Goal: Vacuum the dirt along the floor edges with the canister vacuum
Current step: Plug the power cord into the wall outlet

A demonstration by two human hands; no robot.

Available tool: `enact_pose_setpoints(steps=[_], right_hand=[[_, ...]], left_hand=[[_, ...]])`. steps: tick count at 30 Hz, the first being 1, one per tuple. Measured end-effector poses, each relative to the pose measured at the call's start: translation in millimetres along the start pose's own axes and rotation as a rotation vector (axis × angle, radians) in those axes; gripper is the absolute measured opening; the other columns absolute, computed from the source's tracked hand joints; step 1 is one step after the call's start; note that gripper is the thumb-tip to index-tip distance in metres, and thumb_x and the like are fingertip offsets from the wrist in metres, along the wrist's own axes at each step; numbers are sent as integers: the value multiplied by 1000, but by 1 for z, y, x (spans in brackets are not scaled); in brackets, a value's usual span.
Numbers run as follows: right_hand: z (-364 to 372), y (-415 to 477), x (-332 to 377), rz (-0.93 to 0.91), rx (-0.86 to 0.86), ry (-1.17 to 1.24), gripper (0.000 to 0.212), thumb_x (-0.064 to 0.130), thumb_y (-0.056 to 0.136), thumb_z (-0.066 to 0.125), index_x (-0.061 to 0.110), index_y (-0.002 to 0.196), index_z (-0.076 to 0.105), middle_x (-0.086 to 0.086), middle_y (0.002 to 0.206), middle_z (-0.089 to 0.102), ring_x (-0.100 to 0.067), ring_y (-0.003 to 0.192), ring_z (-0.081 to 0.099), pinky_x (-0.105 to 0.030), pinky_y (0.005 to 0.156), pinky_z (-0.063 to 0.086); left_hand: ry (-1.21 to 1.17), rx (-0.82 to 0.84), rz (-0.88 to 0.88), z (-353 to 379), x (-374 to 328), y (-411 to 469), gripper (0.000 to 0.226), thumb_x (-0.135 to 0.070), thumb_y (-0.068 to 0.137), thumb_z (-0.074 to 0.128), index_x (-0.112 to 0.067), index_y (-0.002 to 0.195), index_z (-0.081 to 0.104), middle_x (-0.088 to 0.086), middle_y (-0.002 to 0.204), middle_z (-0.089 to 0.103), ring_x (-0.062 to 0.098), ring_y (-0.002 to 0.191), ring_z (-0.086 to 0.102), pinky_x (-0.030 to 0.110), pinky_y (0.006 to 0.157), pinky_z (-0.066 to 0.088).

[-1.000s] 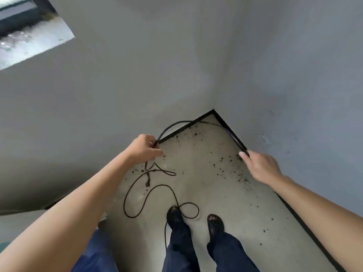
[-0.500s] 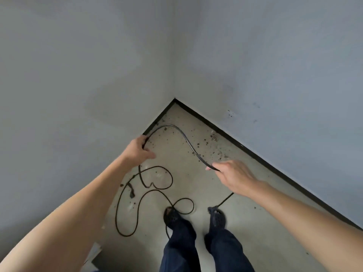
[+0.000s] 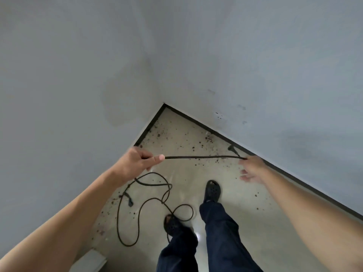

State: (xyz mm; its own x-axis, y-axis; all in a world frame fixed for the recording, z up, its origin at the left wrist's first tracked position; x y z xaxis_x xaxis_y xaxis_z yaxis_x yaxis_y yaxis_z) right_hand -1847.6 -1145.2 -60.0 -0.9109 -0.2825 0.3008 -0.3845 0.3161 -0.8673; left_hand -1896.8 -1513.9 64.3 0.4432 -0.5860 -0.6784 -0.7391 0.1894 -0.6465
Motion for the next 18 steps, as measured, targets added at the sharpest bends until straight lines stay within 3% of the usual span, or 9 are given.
enact_pose_setpoints(steps=[3, 5, 6, 9, 10, 12, 14, 16, 18], right_hand=[[4, 34, 20, 136, 65, 976, 32, -14, 95, 33, 1, 112, 55, -15, 95, 62, -25, 83, 66, -35, 75, 56], [-3, 58, 25, 229, 24, 1394, 29, -13, 94, 27, -2, 108, 50, -16, 97, 57, -22, 78, 61, -30, 73, 54], [-6, 73, 19, 300, -28, 1483, 22, -9, 94, 31, -1, 106, 48, -15, 94, 55, -19, 71, 57, -26, 64, 52], [-31, 109, -19, 415, -204, 1257, 6, 6, 97, 44, 9, 99, 49, -3, 78, 50, -8, 48, 45, -17, 36, 35], [-45, 116, -28, 421, -258, 1064, 8, 7, 98, 45, 12, 95, 51, -2, 75, 50, -7, 41, 45, -17, 33, 31], [-55, 140, -49, 442, -336, 918, 17, 5, 97, 41, 13, 88, 54, -2, 69, 49, -9, 32, 41, -20, 25, 23], [-50, 152, -58, 505, -328, 900, 25, 3, 97, 35, 11, 82, 53, -1, 68, 45, -12, 45, 36, -17, 28, 16], [-37, 170, -46, 401, -243, 764, 26, 6, 100, 28, 13, 88, 49, -3, 70, 38, -12, 55, 28, -20, 37, 17], [-22, 181, -32, 310, -200, 641, 18, 13, 103, 33, 13, 99, 50, -5, 69, 40, -13, 52, 28, -19, 37, 16]], left_hand=[[19, -8, -91, 8, 12, 7, 58, -52, 83, 65, -17, 48, 35, 0, 49, 26, 16, 47, 20, 27, 52, 24], [47, -70, -180, 3, 28, 15, 59, -52, 82, 65, -18, 48, 32, -2, 48, 24, 15, 45, 19, 25, 49, 22], [46, -138, -226, -5, 39, 17, 59, -53, 82, 66, -19, 48, 31, -1, 49, 24, 15, 45, 19, 25, 49, 20], [-163, -500, -366, -47, 81, 14, 56, -54, 81, 69, -22, 50, 34, 3, 55, 25, 16, 49, 21, 31, 54, 19], [-274, -628, -411, -60, 96, 10, 53, -52, 81, 70, -20, 53, 38, 4, 56, 27, 16, 50, 22, 31, 54, 19], [-391, -791, -496, -75, 122, 6, 45, -45, 85, 69, -14, 60, 48, 4, 57, 33, 18, 49, 25, 32, 51, 23], [-367, -832, -548, -76, 143, 15, 43, -45, 88, 66, -8, 67, 55, 7, 57, 37, 19, 49, 29, 32, 51, 28], [-314, -812, -546, -64, 157, 34, 43, -44, 91, 61, -6, 72, 60, 8, 56, 41, 20, 50, 33, 32, 55, 32], [-285, -731, -534, -39, 168, 61, 36, -34, 97, 54, -4, 81, 65, 10, 58, 47, 21, 52, 38, 31, 57, 34]])
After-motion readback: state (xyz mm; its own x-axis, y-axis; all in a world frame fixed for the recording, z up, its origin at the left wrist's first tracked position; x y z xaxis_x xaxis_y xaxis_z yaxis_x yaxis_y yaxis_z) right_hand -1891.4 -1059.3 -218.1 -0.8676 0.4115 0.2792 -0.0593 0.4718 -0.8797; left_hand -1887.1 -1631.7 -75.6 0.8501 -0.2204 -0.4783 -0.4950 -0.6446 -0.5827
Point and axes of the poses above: each hand's wrist, its own y-axis towards the middle knuckle, its own z-axis out of the palm, x = y × z, the point moved 10 cm from there along y, towards the middle knuckle
